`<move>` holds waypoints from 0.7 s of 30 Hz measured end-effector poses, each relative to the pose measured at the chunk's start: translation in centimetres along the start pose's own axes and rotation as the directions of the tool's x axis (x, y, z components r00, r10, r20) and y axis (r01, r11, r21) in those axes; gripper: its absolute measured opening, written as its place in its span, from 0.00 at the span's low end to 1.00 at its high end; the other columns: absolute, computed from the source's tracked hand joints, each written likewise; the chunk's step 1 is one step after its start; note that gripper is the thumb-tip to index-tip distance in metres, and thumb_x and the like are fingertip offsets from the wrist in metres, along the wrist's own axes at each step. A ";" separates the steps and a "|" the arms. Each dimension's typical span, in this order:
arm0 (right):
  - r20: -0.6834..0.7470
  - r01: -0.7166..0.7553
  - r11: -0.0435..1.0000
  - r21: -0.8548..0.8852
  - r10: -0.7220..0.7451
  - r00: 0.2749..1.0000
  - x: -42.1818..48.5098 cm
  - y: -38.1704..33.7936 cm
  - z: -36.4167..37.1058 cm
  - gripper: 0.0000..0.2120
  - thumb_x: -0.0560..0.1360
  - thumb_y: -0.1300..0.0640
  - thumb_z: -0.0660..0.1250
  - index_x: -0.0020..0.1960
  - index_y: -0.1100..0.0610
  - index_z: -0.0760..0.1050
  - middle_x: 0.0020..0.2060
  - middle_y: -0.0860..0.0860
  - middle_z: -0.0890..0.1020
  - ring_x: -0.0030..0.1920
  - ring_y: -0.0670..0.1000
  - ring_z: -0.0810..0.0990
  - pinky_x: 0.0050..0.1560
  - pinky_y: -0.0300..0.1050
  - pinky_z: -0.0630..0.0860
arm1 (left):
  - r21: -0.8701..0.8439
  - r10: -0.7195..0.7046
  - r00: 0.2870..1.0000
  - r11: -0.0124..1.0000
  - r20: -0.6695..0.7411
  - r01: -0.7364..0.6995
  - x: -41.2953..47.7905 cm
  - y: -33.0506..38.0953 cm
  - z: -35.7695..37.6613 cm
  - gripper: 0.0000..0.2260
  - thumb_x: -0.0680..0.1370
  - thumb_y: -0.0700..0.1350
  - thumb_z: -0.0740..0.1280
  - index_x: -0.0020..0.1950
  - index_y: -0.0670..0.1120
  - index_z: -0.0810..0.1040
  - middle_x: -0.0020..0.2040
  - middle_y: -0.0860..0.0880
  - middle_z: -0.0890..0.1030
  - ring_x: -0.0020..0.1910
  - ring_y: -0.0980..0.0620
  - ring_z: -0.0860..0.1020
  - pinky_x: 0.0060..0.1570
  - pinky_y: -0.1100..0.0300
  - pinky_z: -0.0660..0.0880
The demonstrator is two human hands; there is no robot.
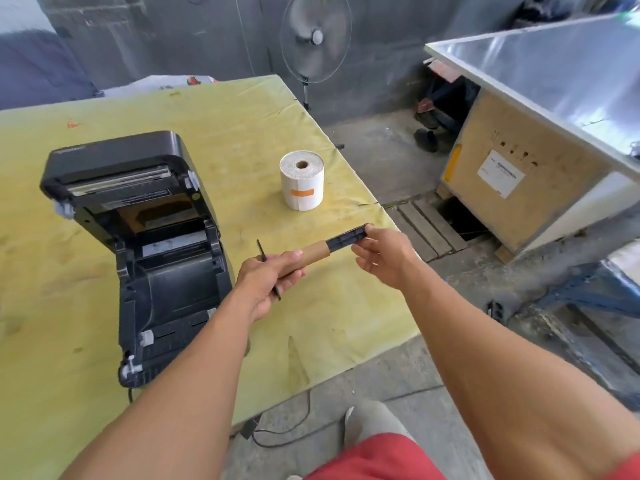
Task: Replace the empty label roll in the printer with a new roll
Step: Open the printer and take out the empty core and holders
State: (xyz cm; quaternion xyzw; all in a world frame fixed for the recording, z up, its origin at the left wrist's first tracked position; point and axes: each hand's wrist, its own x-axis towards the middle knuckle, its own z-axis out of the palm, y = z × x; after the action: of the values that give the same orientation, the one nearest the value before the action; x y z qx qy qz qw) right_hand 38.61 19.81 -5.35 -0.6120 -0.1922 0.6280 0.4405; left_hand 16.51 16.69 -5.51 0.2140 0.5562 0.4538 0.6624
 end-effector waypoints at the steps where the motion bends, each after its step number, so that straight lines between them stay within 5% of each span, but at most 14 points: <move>1: -0.099 0.021 0.995 0.095 -0.011 0.995 0.1 -0.3 -0.4 0.09 0.82 0.56 0.62 0.55 0.60 0.77 0.42 0.55 0.81 0.34 0.50 0.81 0.34 0.45 0.75 | -0.015 -0.011 1.000 1.000 0.000 0.011 0.0 -0.2 -0.6 0.26 0.68 0.39 0.79 0.61 0.30 0.75 0.50 0.35 0.84 0.40 0.45 0.86 0.32 0.65 0.81; 4: -0.238 0.098 0.983 -0.158 -0.135 0.962 0.4 -0.9 -2.0 0.08 0.83 0.57 0.61 0.56 0.59 0.77 0.44 0.54 0.81 0.39 0.51 0.81 0.34 0.44 0.76 | -0.044 -0.037 0.999 0.998 0.003 0.037 0.2 -0.5 -1.7 0.19 0.69 0.37 0.78 0.55 0.32 0.78 0.51 0.35 0.83 0.41 0.45 0.86 0.32 0.65 0.80; 6: -0.141 0.133 0.880 -0.456 -0.219 0.965 0.9 -1.0 -2.6 0.08 0.82 0.58 0.61 0.54 0.60 0.78 0.42 0.54 0.81 0.42 0.54 0.80 0.35 0.44 0.76 | -0.051 -0.036 0.999 0.998 0.005 0.037 0.8 -0.4 -1.6 0.17 0.69 0.37 0.78 0.52 0.32 0.79 0.49 0.35 0.84 0.40 0.45 0.86 0.31 0.65 0.80; 10: 0.098 0.168 0.665 -0.727 -0.141 0.985 2.9 -0.4 -1.6 0.10 0.81 0.59 0.64 0.54 0.65 0.79 0.40 0.58 0.76 0.40 0.55 0.75 0.37 0.45 0.76 | -0.065 -0.023 1.000 0.998 -0.020 0.021 2.6 0.3 -0.2 0.15 0.69 0.37 0.78 0.50 0.33 0.79 0.49 0.35 0.84 0.38 0.45 0.86 0.30 0.66 0.79; 13: 0.193 0.189 0.522 -0.832 -0.047 0.980 4.5 -0.1 0.0 0.05 0.81 0.56 0.64 0.53 0.57 0.77 0.44 0.58 0.78 0.44 0.56 0.78 0.37 0.44 0.78 | -0.067 -0.017 0.999 0.998 -0.044 0.014 3.9 0.7 0.3 0.18 0.68 0.37 0.79 0.53 0.31 0.78 0.51 0.35 0.83 0.39 0.43 0.86 0.31 0.65 0.79; 17: 0.233 0.200 0.448 -0.872 0.020 0.972 6.7 -0.3 1.5 0.10 0.81 0.57 0.64 0.60 0.59 0.78 0.44 0.58 0.78 0.43 0.57 0.78 0.43 0.52 0.82 | -0.078 -0.033 0.995 0.997 -0.090 0.026 5.4 0.8 0.4 0.22 0.68 0.37 0.79 0.56 0.30 0.77 0.50 0.35 0.83 0.41 0.42 0.86 0.33 0.63 0.81; 21: 0.241 0.197 0.424 -0.884 0.052 0.969 8.6 -0.7 2.2 0.13 0.81 0.61 0.63 0.63 0.64 0.77 0.46 0.58 0.79 0.43 0.57 0.79 0.51 0.56 0.82 | -0.108 -0.082 0.986 0.992 -0.146 0.067 6.4 0.2 0.4 0.13 0.68 0.36 0.79 0.47 0.33 0.80 0.44 0.38 0.85 0.37 0.43 0.85 0.30 0.64 0.80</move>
State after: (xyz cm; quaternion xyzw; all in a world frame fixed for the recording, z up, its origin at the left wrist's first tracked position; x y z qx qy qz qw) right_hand 37.93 27.66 -9.55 -0.6656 -0.5744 0.4743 0.0457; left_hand 16.61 22.28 -8.72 0.1237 0.5881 0.4716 0.6453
